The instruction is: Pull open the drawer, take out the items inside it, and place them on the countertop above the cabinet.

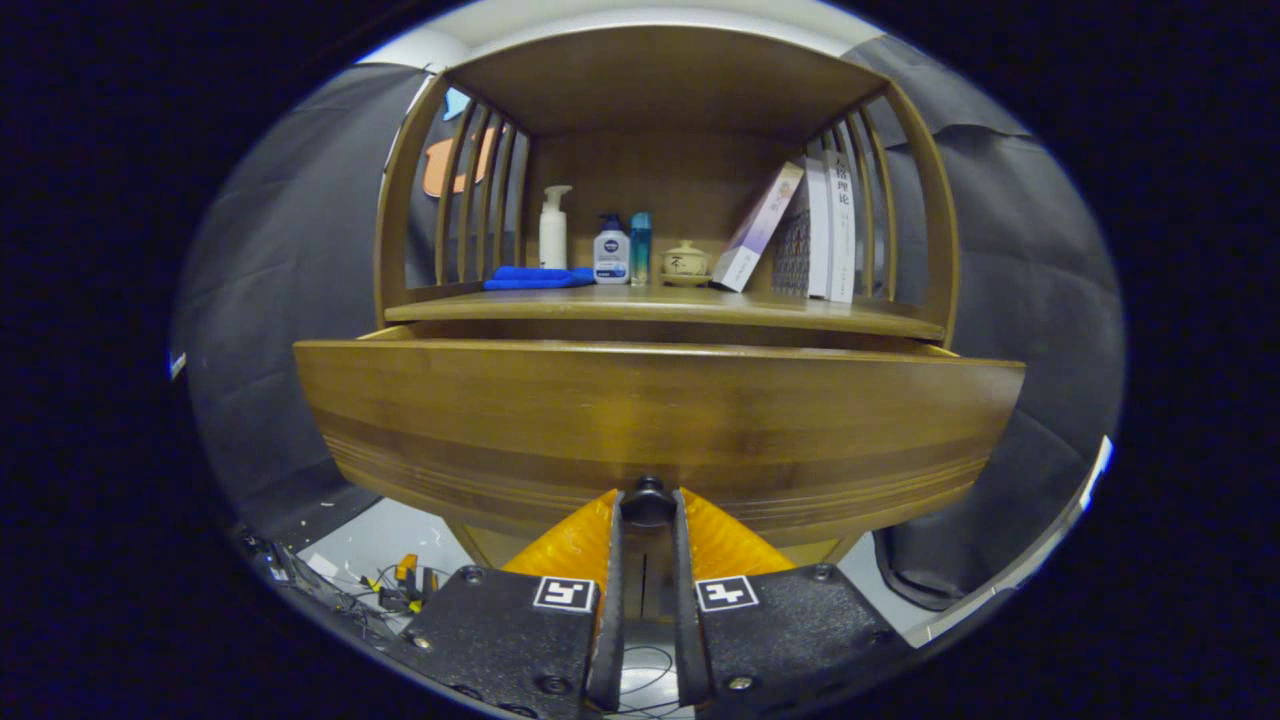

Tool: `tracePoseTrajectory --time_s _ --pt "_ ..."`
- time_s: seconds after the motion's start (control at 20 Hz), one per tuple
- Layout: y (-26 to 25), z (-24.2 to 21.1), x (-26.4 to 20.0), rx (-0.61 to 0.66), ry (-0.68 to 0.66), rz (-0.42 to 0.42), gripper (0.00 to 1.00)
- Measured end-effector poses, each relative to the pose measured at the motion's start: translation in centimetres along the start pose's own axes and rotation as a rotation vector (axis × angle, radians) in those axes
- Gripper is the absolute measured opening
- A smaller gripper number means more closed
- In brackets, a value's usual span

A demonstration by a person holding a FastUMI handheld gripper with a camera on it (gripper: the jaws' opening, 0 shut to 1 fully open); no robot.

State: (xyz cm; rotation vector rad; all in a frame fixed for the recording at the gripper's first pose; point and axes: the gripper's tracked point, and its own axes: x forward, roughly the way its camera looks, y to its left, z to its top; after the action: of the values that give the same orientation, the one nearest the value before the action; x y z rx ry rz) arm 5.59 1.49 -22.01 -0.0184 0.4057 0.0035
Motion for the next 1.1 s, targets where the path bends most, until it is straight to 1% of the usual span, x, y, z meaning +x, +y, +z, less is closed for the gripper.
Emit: tracePoseTrajectory --time_s 0.3,0.45,0.5,0.7,1.1 --pt "-0.1 -1.4 -3.6 -0.015 0.023 0.034 0.24" --pt "-0.2 -2.4 -5.0 -0.017 0.033 0.038 0.24" --pt "-0.2 -2.7 -5.6 -0.024 0.021 0.043 0.24" --pt "0.6 -3.6 -7.5 -0.029 0.026 0.071 0.24" --pt "0.7 -4.7 -9.4 -0.018 0.029 0.092 0.24"
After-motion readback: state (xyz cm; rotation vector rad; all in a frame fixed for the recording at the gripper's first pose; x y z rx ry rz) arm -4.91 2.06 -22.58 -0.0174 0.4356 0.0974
